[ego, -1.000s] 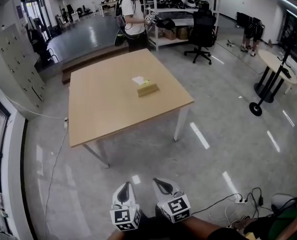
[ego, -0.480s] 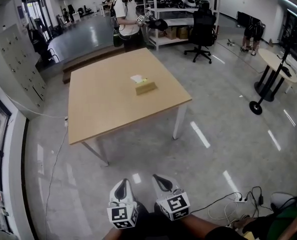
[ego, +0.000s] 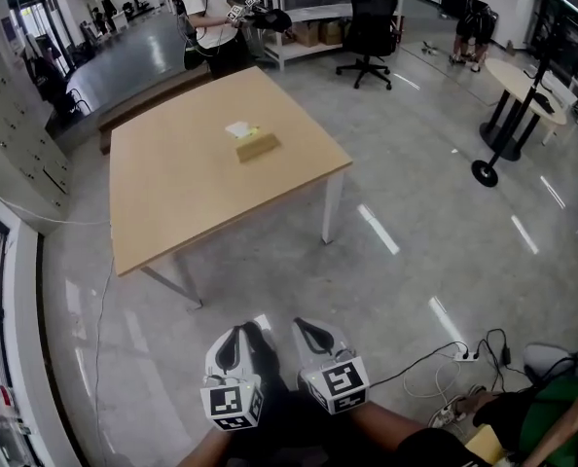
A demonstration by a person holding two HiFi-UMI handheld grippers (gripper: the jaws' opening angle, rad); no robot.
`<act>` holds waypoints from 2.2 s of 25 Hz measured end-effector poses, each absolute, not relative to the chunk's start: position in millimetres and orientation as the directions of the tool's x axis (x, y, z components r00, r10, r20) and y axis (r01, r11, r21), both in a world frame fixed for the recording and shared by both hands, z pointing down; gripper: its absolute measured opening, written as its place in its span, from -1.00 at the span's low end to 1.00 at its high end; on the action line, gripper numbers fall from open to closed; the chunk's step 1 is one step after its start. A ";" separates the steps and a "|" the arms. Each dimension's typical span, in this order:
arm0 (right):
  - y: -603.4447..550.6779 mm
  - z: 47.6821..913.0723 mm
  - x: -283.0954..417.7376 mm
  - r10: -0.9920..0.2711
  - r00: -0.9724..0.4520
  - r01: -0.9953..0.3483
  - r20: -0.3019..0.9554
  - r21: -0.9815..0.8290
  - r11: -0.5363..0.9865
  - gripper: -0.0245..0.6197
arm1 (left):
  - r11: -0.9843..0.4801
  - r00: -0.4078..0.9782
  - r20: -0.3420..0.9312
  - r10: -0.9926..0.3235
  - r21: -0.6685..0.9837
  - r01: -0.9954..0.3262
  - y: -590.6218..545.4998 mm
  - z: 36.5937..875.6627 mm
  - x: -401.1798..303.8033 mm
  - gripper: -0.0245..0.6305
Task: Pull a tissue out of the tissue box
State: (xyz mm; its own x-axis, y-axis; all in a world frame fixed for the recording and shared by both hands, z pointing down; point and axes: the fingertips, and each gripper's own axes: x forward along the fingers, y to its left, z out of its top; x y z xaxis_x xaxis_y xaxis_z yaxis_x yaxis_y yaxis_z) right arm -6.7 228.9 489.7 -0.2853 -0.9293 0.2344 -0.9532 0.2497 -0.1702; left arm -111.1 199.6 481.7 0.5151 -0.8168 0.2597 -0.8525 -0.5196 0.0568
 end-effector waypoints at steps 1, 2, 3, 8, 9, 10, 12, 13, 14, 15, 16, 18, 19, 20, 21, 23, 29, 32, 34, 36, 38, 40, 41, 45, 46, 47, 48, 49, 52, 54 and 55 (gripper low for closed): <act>226.7 487.9 -2.2 -0.934 -0.272 -0.957 0.230 -0.169 0.237 -0.95 | -0.529 0.524 0.257 -0.812 0.053 -0.847 197.3 480.0 -107.2 -0.87; 224.7 486.6 2.1 -0.939 -0.259 -0.960 0.226 -0.169 0.224 -0.95 | -0.538 0.532 0.256 -0.807 0.050 -0.841 195.1 479.3 -103.4 -0.87; 222.8 486.1 5.9 -0.943 -0.247 -0.962 0.224 -0.170 0.212 -0.95 | -0.547 0.539 0.259 -0.801 0.049 -0.836 193.0 480.0 -100.0 -0.87; 214.2 491.4 15.0 -0.947 -0.214 -0.969 0.241 -0.171 0.176 -0.95 | -0.587 0.580 0.273 -0.767 0.066 -0.807 177.8 487.1 -83.3 -0.87; 212.5 492.4 15.1 -0.945 -0.212 -0.970 0.249 -0.171 0.173 -0.95 | -0.592 0.587 0.271 -0.763 0.069 -0.803 173.1 486.7 -80.3 -0.87; 209.9 493.4 14.7 -0.944 -0.211 -0.971 0.255 -0.170 0.171 -0.95 | -0.598 0.593 0.269 -0.759 0.071 -0.798 167.9 486.2 -77.8 -0.87; 202.8 497.2 14.0 -0.941 -0.204 -0.973 0.271 -0.167 0.163 -0.95 | -0.609 0.605 0.269 -0.750 0.077 -0.789 157.3 487.0 -75.0 -0.87; 198.9 499.8 14.4 -0.939 -0.198 -0.974 0.282 -0.165 0.156 -0.95 | -0.612 0.608 0.272 -0.746 0.082 -0.787 152.5 488.5 -74.7 -0.87; 194.4 501.7 14.9 -0.937 -0.193 -0.975 0.291 -0.163 0.150 -0.95 | -0.612 0.610 0.276 -0.743 0.090 -0.786 147.8 490.3 -74.8 -0.87; 188.8 502.2 15.0 -0.936 -0.192 -0.975 0.296 -0.162 0.149 -0.95 | -0.611 0.610 0.280 -0.741 0.097 -0.786 142.8 491.8 -75.1 -0.87; 181.9 501.9 14.8 -0.935 -0.193 -0.976 0.299 -0.160 0.151 -0.95 | -0.609 0.610 0.282 -0.740 0.104 -0.786 136.9 492.9 -75.6 -0.87; 165.8 502.5 14.1 -0.932 -0.195 -0.976 0.306 -0.155 0.154 -0.95 | -0.606 0.610 0.287 -0.738 0.115 -0.787 123.4 495.4 -76.8 -0.87; 157.7 503.4 13.9 -0.930 -0.196 -0.976 0.312 -0.154 0.154 -0.95 | -0.604 0.609 0.293 -0.737 0.120 -0.788 116.6 497.7 -77.5 -0.87; 149.9 504.6 13.8 -0.927 -0.196 -0.976 0.321 -0.154 0.154 -0.95 | -0.601 0.608 0.300 -0.735 0.127 -0.789 109.6 500.5 -78.2 -0.87; 141.9 506.0 14.0 -0.924 -0.196 -0.976 0.329 -0.152 0.153 -0.95 | -0.597 0.606 0.307 -0.733 0.134 -0.791 102.2 503.6 -78.7 -0.87; 124.5 509.0 14.7 -0.919 -0.194 -0.977 0.344 -0.148 0.151 -0.95 | -0.593 0.606 0.318 -0.729 0.147 -0.791 85.1 508.9 -79.0 -0.87; 65.1 514.9 18.7 -0.908 -0.167 -0.984 0.385 -0.125 0.128 -0.95 | -0.602 0.622 0.329 -0.711 0.173 -0.780 23.4 517.2 -76.1 -0.87; 34.3 514.8 22.0 -0.905 -0.147 -0.988 0.400 -0.106 0.113 -0.95 | -0.606 0.628 0.334 -0.702 0.181 -0.774 -9.9 527.9 -74.8 -0.87; 13.0 511.0 24.3 -0.906 -0.133 -0.990 0.402 -0.095 0.103 -0.95 | -0.609 0.634 0.332 -0.699 0.188 -0.770 -33.4 532.1 -74.0 -0.87; -7.5 504.5 25.5 -0.907 -0.120 -0.992 0.403 -0.086 0.093 -0.95 | -0.612 0.640 0.326 -0.696 0.198 -0.766 -56.3 529.3 -73.4 -0.87; -27.7 497.4 26.3 -0.909 -0.109 -0.993 0.403 -0.076 0.085 -0.95 | -0.615 0.647 0.316 -0.694 0.209 -0.761 -78.6 524.1 -73.0 -0.87; -47.5 491.0 25.2 -0.910 -0.101 -0.995 0.402 -0.066 0.081 -0.95 | -0.617 0.653 0.306 -0.693 0.218 -0.757 -99.4 519.0 -74.2 -0.87; -57.0 487.8 24.1 -0.910 -0.100 -0.995 0.402 -0.063 0.081 -0.95 | -0.617 0.655 0.301 -0.693 0.221 -0.755 -108.9 516.3 -75.2 -0.87; -92.4 473.4 20.6 -0.916 -0.104 -0.995 0.388 -0.050 0.091 -0.95 | -0.626 0.666 0.276 -0.693 0.228 -0.746 -142.7 504.7 -74.7 -0.87; -99.9 470.7 19.4 -0.918 -0.104 -0.995 0.384 -0.046 0.093 -0.95 | -0.629 0.669 0.269 -0.693 0.228 -0.743 -150.3 502.1 -74.6 -0.87; -106.8 469.0 17.6 -0.919 -0.103 -0.995 0.381 -0.044 0.093 -0.95 | -0.631 0.671 0.263 -0.693 0.227 -0.741 -157.5 500.1 -75.5 -0.87; -113.2 468.5 15.1 -0.919 -0.103 -0.995 0.380 -0.044 0.093 -0.95 | -0.633 0.673 0.259 -0.693 0.227 -0.740 -164.3 498.7 -77.2 -0.87; -119.3 469.4 12.6 -0.919 -0.102 -0.995 0.381 -0.044 0.092 -0.95 | -0.634 0.674 0.256 -0.693 0.227 -0.739 -170.7 498.3 -79.2 -0.87; -136.3 476.6 6.9 -0.912 -0.105 -0.995 0.396 -0.044 0.095 -0.95 | -0.638 0.678 0.258 -0.689 0.228 -0.735 -186.1 502.1 -83.0 -0.87; -145.1 480.7 2.0 -0.907 -0.115 -0.993 0.406 -0.042 0.107 -0.95 | -0.642 0.681 0.274 -0.679 0.227 -0.732 -192.1 509.2 -84.1 -0.87; -148.8 482.1 0.2 -0.904 -0.120 -0.993 0.410 -0.040 0.114 -0.95 | -0.644 0.682 0.281 -0.675 0.225 -0.731 -194.7 512.7 -83.9 -0.87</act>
State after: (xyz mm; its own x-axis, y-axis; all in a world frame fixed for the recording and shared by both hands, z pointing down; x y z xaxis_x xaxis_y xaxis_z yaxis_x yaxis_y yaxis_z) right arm 0.2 -148.8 482.1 -0.1198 -0.9044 0.4096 -0.9927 0.1135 -0.0397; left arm -83.9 -194.7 512.7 0.6816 -0.6754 0.2814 -0.7311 -0.6439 0.2253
